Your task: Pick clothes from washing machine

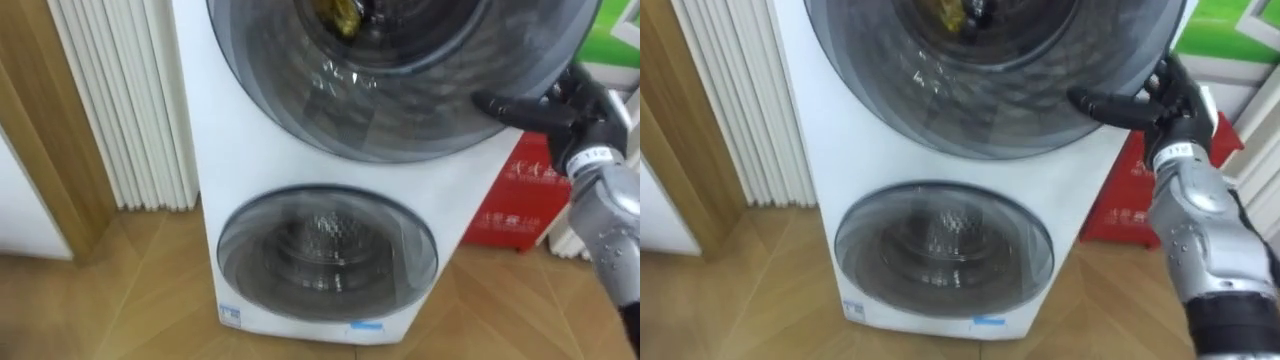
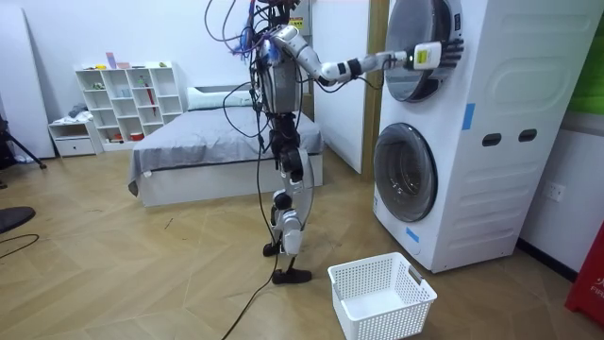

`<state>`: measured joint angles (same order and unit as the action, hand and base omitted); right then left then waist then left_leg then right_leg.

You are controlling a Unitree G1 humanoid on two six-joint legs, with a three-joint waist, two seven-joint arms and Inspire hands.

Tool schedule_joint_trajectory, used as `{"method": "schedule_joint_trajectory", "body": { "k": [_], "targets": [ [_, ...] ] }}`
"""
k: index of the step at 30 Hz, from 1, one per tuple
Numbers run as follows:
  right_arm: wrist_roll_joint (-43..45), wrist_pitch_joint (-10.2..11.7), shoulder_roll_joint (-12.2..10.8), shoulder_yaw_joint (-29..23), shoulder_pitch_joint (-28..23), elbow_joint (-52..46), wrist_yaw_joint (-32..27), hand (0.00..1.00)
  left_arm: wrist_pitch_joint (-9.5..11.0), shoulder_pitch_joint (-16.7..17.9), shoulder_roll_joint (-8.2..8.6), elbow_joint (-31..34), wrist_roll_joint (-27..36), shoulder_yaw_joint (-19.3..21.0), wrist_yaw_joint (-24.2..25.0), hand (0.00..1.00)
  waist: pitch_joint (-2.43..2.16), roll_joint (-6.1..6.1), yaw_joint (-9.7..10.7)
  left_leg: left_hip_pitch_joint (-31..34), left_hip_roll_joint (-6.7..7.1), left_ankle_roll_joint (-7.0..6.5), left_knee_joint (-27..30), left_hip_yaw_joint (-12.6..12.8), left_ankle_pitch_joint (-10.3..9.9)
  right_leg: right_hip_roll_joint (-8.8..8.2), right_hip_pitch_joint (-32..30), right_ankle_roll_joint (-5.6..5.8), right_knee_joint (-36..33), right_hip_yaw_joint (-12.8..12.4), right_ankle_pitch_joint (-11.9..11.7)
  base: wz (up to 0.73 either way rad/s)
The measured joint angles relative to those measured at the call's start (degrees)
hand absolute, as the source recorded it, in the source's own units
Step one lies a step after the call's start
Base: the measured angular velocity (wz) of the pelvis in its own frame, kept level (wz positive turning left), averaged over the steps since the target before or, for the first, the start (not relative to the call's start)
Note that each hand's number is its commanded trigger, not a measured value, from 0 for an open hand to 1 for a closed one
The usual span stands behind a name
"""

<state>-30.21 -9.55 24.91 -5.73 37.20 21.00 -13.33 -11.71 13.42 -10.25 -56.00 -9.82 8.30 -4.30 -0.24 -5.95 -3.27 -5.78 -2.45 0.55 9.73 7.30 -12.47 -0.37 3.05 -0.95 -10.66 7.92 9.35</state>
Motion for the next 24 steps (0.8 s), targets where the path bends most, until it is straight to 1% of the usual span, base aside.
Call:
{"method": "schedule_joint_trajectory", "body": {
  "k": [1,3,5,8,11,12,13,15,18,21,22,24],
  "targets": [
    [-0.1,0.0,0.66,0.0,0.78,-1.03,-0.42,0.0,-0.01,0.39,0.0,0.57,0.05,-0.06,-0.01,0.0,-0.02,-0.03,-0.01,-0.02,0.0,0.0,0.0,0.01,0.0,0.0,0.02,0.0,0.0,-0.01,0.0,0.0],
    [0.01,0.0,1.08,0.0,1.11,-2.94,-1.13,0.0,0.01,0.47,0.0,1.36,0.03,-0.21,-0.04,0.0,-0.09,-0.13,-0.09,-0.07,0.0,0.0,0.0,0.02,0.0,0.0,0.06,0.0,0.0,0.0,0.0,0.0],
    [0.06,-0.04,1.08,0.04,1.08,-4.19,-1.54,0.0,0.02,0.47,0.01,1.48,0.05,-0.21,-0.06,0.0,-0.08,-0.16,-0.1,-0.45,0.0,0.0,-0.05,0.07,0.0,0.0,0.34,0.0,-0.01,-0.06,0.0,0.0],
    [0.16,-1.13,1.09,0.04,0.45,-8.05,-2.54,0.0,0.02,0.33,0.01,1.48,0.13,-0.2,-0.44,0.0,-0.07,-0.2,0.16,-0.67,0.0,0.0,-0.07,0.04,0.0,-0.01,0.59,0.0,0.02,-0.02,0.0,0.0],
    [0.17,-1.3,1.1,0.04,0.36,-11.64,-2.8,0.0,-0.01,0.17,0.01,1.48,0.11,-0.23,-0.93,0.0,-0.11,-0.46,0.47,-0.67,-0.02,0.0,-0.03,0.04,0.01,-0.03,0.59,0.0,-0.01,0.02,0.0,0.0],
    [0.25,-1.32,1.11,0.0,-0.38,-13.23,-3.1,0.0,0.0,0.11,0.01,1.48,0.1,-0.26,-1.3,0.0,-0.25,-0.74,0.57,-0.67,-0.04,0.0,-0.02,0.03,0.01,-0.02,0.59,0.0,-0.01,0.03,0.0,0.0],
    [0.31,-1.35,1.11,0.01,-1.53,-14.9,-3.29,0.0,0.0,0.13,0.01,1.4,0.1,-0.26,-1.43,0.0,-0.45,-1.03,0.19,-0.8,-0.07,0.0,-0.02,0.1,0.01,0.02,0.65,-0.01,-0.01,-0.09,0.0,0.0],
    [0.62,-1.38,1.1,0.03,-3.4,-17.32,-3.11,0.0,-0.01,0.19,0.01,1.3,0.11,-0.27,-1.44,0.0,-0.66,-1.41,0.1,-0.98,-0.08,0.0,-0.03,0.09,0.01,0.04,0.76,-0.02,-0.01,-0.26,-0.01,-0.05],
    [0.76,-1.38,1.1,0.16,-4.43,-18.6,-2.28,0.0,0.04,0.09,-0.01,1.21,0.12,-0.77,-1.44,0.0,-0.59,-1.77,-0.15,-1.55,-0.08,0.0,-0.13,0.45,0.01,0.09,1.04,-0.06,-0.06,-0.78,-0.03,-0.07],
    [1.57,-1.37,1.1,1.35,-4.41,-19.03,-2.2,0.0,0.11,0.05,-0.29,1.16,0.58,-2.27,-1.39,0.0,-0.47,-1.65,-0.29,-1.8,-0.11,0.0,-0.12,0.79,0.01,0.18,1.1,-0.14,-0.09,-1.39,-0.08,-0.08],
    [1.66,-1.32,1.1,1.88,-4.42,-19.34,-2.2,0.0,0.23,-0.03,-0.51,1.07,0.57,-2.89,-1.31,0.0,-0.23,-1.32,-0.27,-1.79,-0.21,0.0,-0.13,1.07,0.0,0.28,1.0,-0.22,-0.11,-1.72,-0.13,-0.12],
    [1.52,-0.85,1.1,2.62,-4.44,-20.0,-1.97,0.0,0.37,-0.31,-0.61,0.7,0.6,-3.03,-1.23,0.0,0.0,-1.14,-0.25,-1.71,-0.42,0.03,-0.16,1.6,-0.01,0.49,0.72,-0.39,-0.17,-2.02,-0.31,-0.14]
  ]
}}
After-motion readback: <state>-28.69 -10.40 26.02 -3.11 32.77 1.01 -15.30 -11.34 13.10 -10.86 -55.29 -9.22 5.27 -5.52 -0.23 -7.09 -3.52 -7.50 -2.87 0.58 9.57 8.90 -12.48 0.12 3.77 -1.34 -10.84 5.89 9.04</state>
